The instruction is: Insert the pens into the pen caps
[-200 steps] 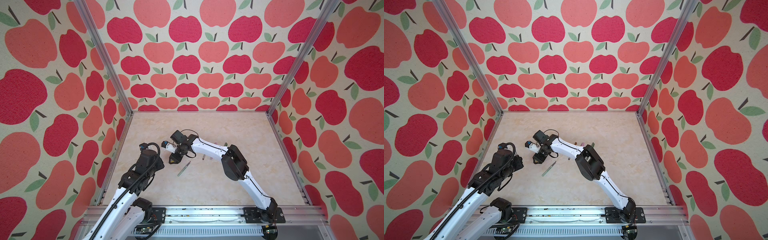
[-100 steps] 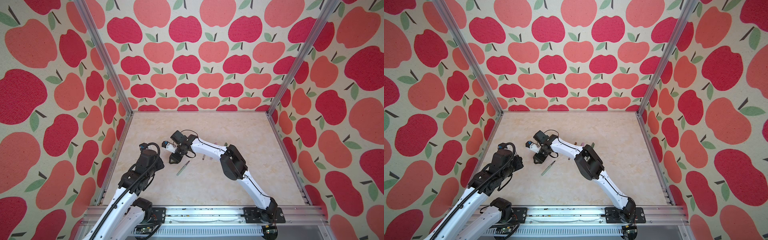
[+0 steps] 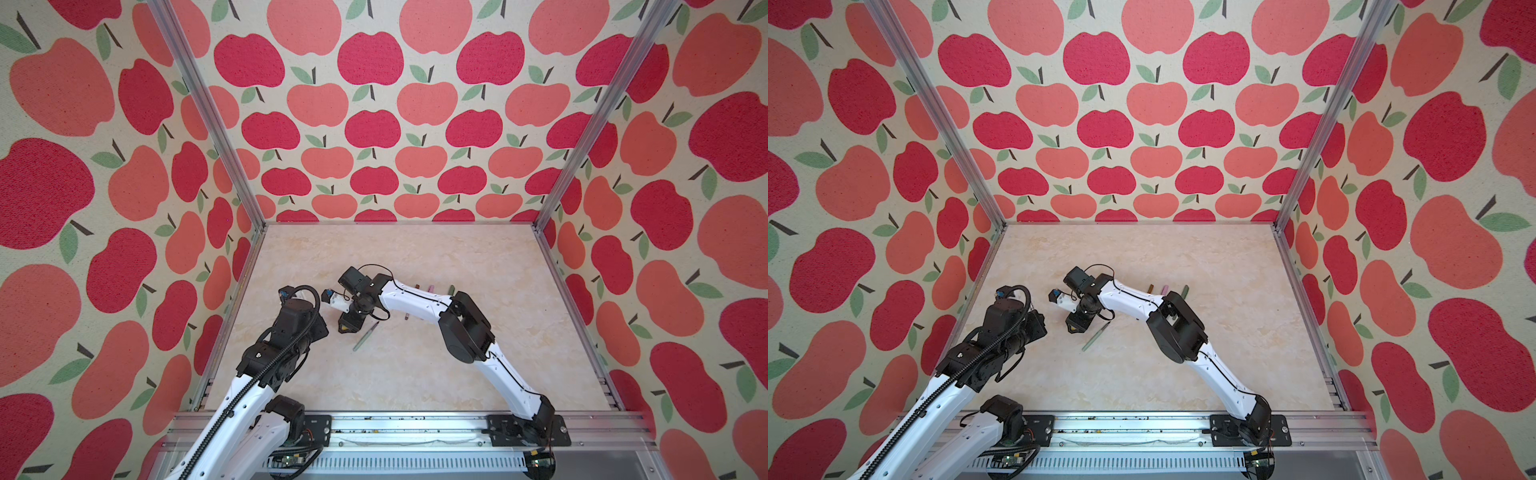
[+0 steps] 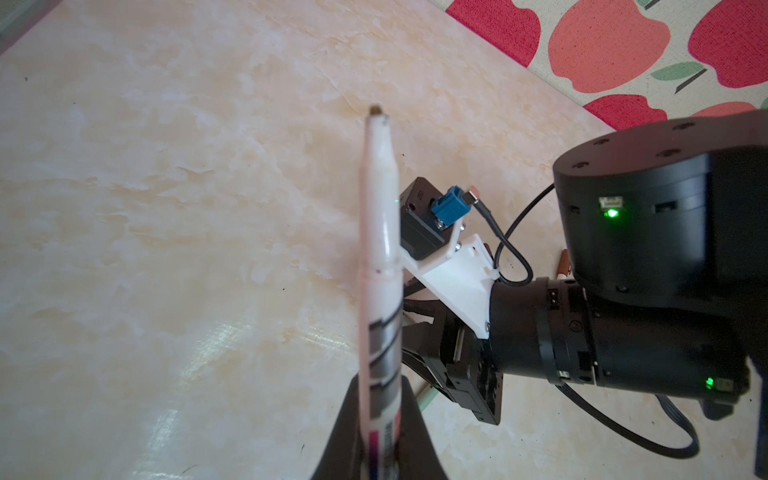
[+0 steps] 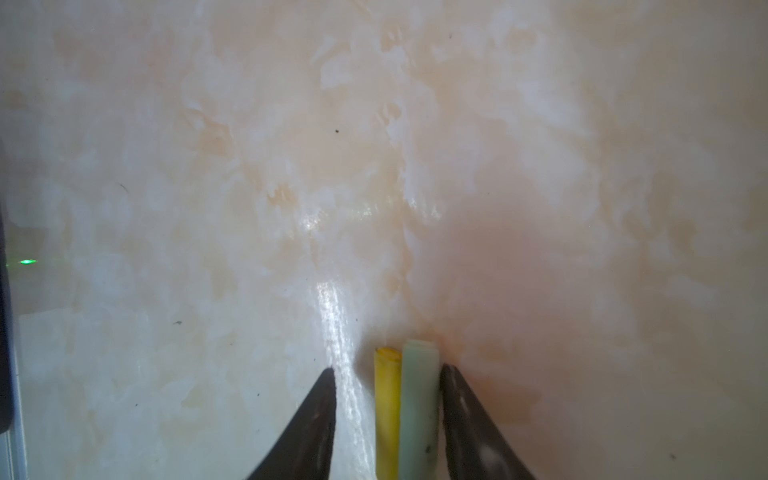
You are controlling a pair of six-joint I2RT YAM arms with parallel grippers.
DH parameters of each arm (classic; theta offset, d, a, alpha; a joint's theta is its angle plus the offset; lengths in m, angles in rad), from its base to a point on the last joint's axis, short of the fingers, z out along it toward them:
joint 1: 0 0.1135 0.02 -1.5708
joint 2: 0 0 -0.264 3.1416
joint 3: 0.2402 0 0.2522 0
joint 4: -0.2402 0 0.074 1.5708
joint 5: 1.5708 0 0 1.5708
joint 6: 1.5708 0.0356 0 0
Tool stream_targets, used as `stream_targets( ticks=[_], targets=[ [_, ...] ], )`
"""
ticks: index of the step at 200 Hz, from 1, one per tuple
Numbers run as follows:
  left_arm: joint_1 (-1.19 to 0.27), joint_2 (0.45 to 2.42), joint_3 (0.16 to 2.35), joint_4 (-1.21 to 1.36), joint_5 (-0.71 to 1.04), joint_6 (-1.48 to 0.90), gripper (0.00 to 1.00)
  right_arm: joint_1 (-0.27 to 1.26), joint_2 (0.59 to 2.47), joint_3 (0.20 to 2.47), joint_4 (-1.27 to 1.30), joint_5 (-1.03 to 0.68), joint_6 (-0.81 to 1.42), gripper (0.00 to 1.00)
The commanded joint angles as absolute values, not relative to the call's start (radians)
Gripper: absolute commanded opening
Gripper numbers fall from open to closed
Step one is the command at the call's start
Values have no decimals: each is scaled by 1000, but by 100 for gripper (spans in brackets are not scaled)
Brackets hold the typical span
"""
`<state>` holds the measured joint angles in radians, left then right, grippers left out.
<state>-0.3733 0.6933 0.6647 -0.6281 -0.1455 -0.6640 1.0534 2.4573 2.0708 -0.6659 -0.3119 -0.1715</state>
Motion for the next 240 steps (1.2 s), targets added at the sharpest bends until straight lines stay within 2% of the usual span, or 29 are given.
stream_targets(
  ticks=[1, 47, 86, 126, 240],
  targets=[
    [-368, 680, 660, -640, -153, -659, 0, 1061, 2422, 2014, -696, -264, -194, 44],
    [-367, 675, 664, -644, -160, -658, 0, 1063, 2341, 1947, -606, -216, -175, 47],
    [-367, 660, 666, -650, -170, -657, 0, 1078, 2207, 1808, -480, -186, -178, 54],
    [-367, 659, 666, -646, -168, -659, 0, 1101, 2151, 1756, -507, -191, -183, 53],
    [-368, 660, 680, -658, -169, -657, 0, 1098, 2260, 1797, -543, -224, -150, 52]
  ],
)
